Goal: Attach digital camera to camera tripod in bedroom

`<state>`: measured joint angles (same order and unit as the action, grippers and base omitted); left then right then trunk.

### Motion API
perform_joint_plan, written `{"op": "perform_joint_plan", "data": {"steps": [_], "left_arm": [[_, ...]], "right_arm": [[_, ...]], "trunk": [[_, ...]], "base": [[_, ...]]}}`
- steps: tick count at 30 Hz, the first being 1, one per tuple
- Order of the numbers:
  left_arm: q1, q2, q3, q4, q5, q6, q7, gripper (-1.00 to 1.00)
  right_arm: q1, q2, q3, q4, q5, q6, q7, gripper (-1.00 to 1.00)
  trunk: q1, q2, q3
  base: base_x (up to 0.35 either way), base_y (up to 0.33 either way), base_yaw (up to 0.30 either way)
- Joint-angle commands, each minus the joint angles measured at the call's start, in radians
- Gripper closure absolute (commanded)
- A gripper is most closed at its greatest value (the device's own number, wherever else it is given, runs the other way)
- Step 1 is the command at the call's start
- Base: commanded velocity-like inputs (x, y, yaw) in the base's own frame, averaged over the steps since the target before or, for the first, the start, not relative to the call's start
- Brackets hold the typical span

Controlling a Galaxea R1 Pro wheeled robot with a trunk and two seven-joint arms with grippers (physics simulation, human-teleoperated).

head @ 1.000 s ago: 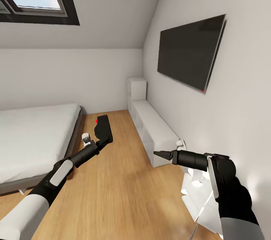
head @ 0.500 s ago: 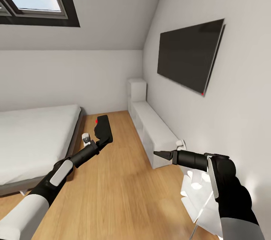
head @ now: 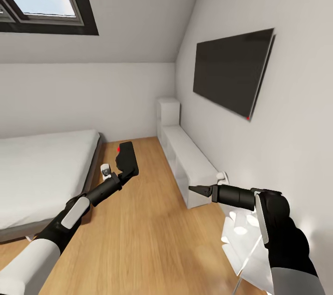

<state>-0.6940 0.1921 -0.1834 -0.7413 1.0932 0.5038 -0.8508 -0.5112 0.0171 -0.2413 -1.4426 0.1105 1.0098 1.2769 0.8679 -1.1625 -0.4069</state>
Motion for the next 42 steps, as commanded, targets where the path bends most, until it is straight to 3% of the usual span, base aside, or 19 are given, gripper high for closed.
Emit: {"op": "perform_joint_plan", "data": {"steps": [1,42], "left_arm": [[-0.001,0.001,-0.004,0.0,0.01,0.006,-0.002,1.0],[-0.001,0.001,-0.007,0.002,0.013,0.007,0.006,1.0]], "right_arm": [[-0.001,0.001,-0.003,-0.001,0.011,0.007,0.01,-1.0],[-0.001,0.001,-0.003,-0.001,0.021,0.006,0.009,-1.0]], "trunk": [[-0.004,0.007,0.002],[-0.161,0.294,0.131]], "base": [[0.0,0.0,0.0],[0.0,0.0,0.0]]}}
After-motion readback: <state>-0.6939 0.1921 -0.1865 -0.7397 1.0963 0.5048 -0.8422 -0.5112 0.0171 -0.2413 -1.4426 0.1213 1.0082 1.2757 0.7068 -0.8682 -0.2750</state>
